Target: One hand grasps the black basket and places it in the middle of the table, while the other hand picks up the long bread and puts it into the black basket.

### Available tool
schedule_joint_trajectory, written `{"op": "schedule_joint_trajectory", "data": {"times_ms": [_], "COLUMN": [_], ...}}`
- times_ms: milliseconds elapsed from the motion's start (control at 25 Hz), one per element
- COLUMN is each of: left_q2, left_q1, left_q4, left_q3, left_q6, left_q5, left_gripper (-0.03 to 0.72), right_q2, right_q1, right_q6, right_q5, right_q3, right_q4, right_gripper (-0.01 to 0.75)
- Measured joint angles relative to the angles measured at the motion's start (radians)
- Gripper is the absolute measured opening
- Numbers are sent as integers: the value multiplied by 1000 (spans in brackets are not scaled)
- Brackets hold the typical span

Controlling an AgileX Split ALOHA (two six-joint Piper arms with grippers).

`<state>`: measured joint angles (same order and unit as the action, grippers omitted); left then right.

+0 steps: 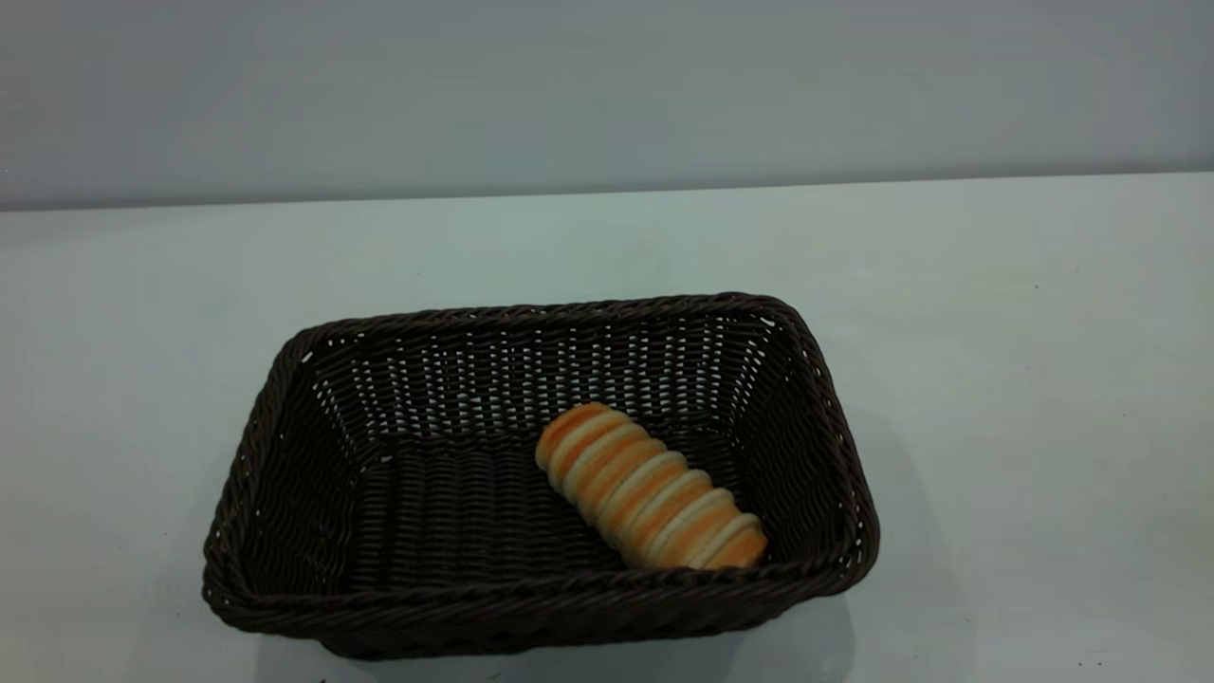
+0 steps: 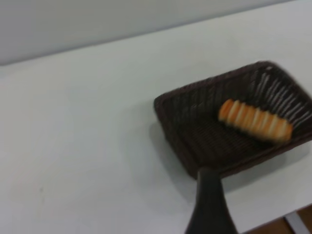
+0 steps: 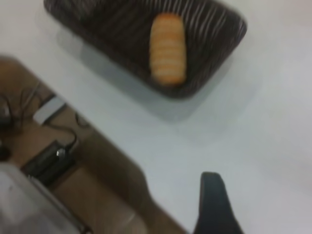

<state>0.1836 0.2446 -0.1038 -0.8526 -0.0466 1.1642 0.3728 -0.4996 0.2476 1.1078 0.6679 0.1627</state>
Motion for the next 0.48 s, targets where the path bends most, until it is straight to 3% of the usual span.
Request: {"op": "schedule_joint_trajectory", "data": {"times_ms": [480], "left_q2": [-209], "left_q1": [0], "left_q4": [145], "left_q3": [181], "left_q6": [83], "left_q5": [0], "left_gripper": [585], "right_q2": [-210], "right_q1": [0], "right_q6": [4], "right_q5": [8], "right_q3": [-168], "right_q4": [2], "right_gripper": [426]}}
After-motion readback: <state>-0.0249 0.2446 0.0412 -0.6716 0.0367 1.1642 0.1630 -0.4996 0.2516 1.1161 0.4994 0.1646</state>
